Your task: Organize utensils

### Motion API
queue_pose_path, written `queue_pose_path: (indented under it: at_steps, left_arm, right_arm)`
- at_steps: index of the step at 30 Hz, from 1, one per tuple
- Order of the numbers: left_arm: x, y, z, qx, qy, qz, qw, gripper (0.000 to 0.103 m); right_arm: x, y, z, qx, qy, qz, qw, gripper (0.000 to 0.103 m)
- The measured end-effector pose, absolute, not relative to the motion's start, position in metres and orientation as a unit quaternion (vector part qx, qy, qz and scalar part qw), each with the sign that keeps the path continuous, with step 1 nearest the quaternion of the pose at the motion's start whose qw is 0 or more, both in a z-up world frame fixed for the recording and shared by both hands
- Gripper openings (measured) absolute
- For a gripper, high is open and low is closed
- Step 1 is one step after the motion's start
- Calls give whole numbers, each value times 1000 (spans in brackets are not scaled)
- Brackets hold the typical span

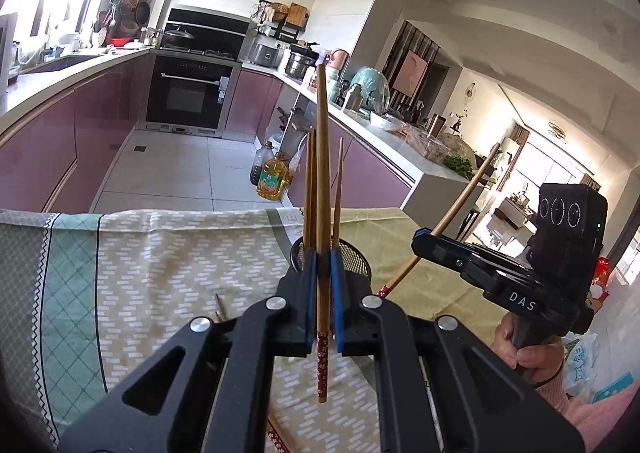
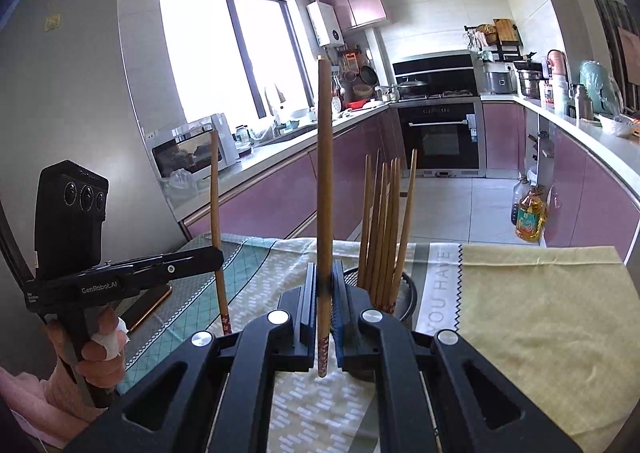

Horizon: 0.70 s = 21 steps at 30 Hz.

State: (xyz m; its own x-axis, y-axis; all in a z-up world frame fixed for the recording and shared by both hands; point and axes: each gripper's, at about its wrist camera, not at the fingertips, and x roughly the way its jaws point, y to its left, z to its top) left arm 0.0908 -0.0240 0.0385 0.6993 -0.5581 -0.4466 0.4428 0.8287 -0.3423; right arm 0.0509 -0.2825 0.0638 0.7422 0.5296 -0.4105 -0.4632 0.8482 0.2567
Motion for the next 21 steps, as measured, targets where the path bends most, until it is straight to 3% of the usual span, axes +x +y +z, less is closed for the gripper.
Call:
queue_pose_path:
  at_steps: [21]
  left_arm:
    - [130, -57, 81, -103, 211, -266, 935, 7]
  right_arm:
    - [75, -292, 100, 70, 192, 258, 944, 6]
